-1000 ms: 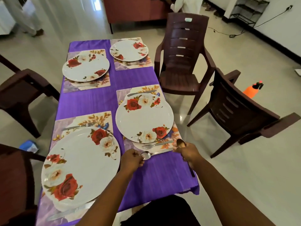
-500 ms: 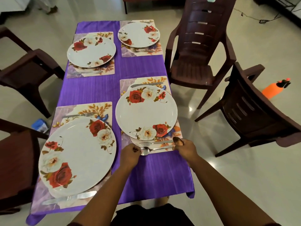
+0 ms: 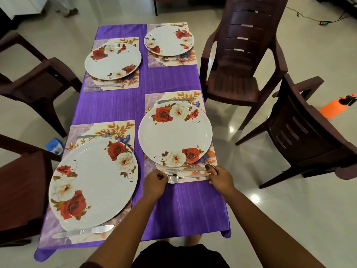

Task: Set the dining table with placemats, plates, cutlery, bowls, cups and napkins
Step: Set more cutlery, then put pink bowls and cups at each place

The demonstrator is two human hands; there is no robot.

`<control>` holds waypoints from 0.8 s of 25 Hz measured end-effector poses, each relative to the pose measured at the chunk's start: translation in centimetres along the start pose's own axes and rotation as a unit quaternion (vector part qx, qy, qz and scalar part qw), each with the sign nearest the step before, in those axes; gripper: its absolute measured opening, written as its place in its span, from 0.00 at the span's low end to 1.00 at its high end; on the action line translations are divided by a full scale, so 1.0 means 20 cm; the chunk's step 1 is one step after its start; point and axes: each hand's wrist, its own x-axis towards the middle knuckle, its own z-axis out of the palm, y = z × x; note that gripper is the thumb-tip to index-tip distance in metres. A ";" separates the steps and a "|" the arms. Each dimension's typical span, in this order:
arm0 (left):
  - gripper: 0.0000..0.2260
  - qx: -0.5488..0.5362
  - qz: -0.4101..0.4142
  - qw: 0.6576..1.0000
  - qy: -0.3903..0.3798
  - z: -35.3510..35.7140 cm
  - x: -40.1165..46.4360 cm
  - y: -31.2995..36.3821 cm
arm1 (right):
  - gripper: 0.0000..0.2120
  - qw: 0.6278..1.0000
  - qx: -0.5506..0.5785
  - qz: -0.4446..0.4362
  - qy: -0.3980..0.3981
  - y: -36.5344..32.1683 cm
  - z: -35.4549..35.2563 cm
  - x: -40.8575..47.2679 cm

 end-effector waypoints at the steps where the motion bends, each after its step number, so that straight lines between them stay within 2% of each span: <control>1: 0.02 -0.003 -0.001 1.000 0.001 0.00 0.00 0.00 | 0.06 1.000 0.004 -0.001 -0.002 0.00 0.00 0.00; 13: 0.05 -0.036 -0.003 0.999 0.012 0.01 -0.03 0.01 | 0.06 0.998 0.061 0.016 0.022 0.00 -0.01 -0.02; 18: 0.02 -0.069 -0.003 0.996 0.056 0.00 -0.07 0.01 | 0.07 0.995 0.086 0.028 0.048 -0.02 -0.04 -0.06; 20: 0.02 -0.086 -0.007 0.993 0.080 -0.02 -0.10 -0.01 | 0.06 0.989 0.143 0.031 0.034 -0.09 -0.01 -0.08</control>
